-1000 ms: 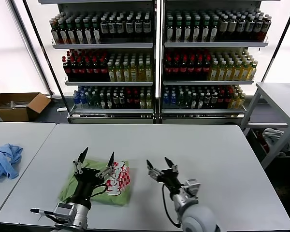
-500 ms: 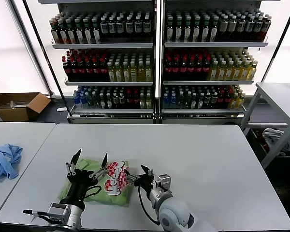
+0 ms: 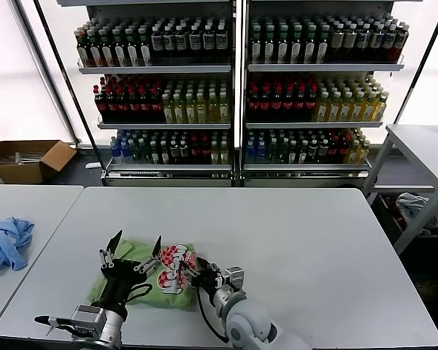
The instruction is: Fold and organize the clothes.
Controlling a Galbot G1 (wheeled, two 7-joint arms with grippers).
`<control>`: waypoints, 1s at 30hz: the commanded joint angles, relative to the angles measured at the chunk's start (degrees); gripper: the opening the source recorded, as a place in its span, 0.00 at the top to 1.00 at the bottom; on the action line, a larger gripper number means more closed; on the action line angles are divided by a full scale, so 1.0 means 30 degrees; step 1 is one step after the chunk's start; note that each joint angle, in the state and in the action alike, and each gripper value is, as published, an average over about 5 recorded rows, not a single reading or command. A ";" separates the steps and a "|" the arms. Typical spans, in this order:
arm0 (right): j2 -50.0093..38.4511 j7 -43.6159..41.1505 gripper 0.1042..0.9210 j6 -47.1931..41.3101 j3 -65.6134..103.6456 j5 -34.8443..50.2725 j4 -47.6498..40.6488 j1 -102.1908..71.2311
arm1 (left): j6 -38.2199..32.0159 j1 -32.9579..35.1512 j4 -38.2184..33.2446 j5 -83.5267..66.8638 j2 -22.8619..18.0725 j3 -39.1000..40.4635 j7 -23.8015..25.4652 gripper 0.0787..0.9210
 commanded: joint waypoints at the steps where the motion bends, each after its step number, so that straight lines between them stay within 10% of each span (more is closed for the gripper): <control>1: 0.1262 -0.0141 0.48 0.0165 -0.0094 -0.0122 -0.1439 0.0069 | 0.0585 0.0058 -0.0124 -0.0182 0.0034 -0.0039 -0.0020 0.12; 16: -0.0365 0.0913 0.96 0.0868 0.1539 -0.0818 0.1082 -0.0381 | 0.0994 0.0163 -0.0057 -0.0031 -0.0242 0.0180 -0.0236 0.12; 30: -0.6169 -0.0779 0.97 0.0353 0.7869 -0.0731 0.5014 -0.3918 | 0.0905 0.0135 0.0036 -0.0054 -0.0388 0.0434 -0.0281 0.12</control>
